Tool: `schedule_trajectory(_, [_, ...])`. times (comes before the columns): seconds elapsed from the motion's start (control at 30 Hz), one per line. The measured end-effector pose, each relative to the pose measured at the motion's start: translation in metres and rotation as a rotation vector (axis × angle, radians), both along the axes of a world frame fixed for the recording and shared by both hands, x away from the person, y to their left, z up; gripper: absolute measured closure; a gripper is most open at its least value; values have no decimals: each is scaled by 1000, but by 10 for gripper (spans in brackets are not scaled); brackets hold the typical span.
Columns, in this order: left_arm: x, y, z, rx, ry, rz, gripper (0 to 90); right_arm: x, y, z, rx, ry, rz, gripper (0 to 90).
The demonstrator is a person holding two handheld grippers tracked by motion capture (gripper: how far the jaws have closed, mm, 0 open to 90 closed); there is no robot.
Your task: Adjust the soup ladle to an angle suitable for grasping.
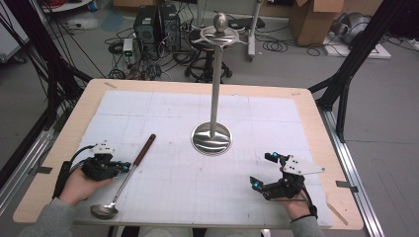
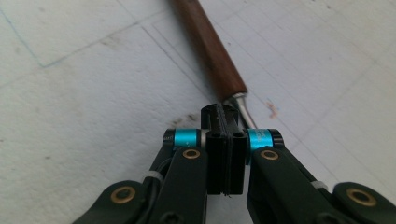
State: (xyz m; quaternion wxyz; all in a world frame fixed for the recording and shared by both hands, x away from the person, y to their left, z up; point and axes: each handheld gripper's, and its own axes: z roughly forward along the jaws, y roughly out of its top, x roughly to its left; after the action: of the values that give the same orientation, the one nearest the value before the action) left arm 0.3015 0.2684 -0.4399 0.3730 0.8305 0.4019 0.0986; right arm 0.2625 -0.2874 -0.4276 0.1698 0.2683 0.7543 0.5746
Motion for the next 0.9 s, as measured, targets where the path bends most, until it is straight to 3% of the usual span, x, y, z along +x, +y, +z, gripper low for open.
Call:
schedule_trajectory(0.33, [16,-8,2,51,-31,-13,899,0,1,-1,-4,2,4,3])
schedule_trajectory(0.53, [19,-13,2,54,-44,-21,899,1,1,-2,-8,4,6,3])
schedule_trajectory(0.6, [19,-18,3,73,-49,-34,899,1,1,-2,-8,4,5,3])
schedule_trajectory(0.7, [14,-34,5,94,-50,-89,899,1,1,-1,-4,4,4,3])
schedule_trajectory(0.77, [10,-46,6,141,-73,-120,898,1,0,-1,-3,3,3,3])
schedule_trajectory(0.9, [5,-65,8,177,-76,-177,898,0,0,0,0,-1,2,3])
